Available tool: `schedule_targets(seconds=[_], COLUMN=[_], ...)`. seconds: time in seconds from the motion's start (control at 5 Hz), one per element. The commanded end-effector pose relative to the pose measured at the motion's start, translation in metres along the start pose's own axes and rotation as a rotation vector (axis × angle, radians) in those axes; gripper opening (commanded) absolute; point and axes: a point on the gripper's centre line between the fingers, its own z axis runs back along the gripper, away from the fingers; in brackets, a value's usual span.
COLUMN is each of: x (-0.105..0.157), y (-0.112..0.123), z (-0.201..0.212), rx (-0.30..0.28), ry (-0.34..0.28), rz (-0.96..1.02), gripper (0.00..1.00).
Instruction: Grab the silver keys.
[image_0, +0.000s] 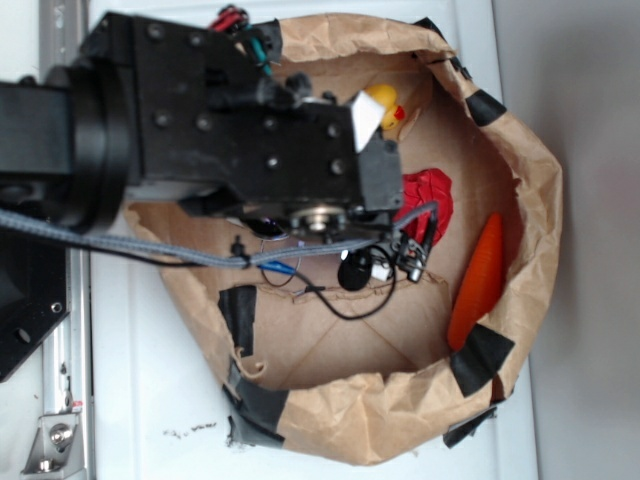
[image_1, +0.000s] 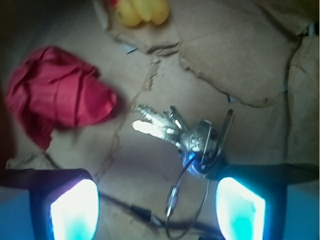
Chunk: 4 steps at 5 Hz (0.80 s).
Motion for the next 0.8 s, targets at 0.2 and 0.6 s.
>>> schedule_targets(seconds=[0.2,0.6], x=[0.012,-0.011], y=[0.004,-0.002], z=[0.007,0.008], rx=[-0.074,-0.082], ry=[-0.015,0.011], rz=[-0.164,-0.257], gripper=[1.0,1.0])
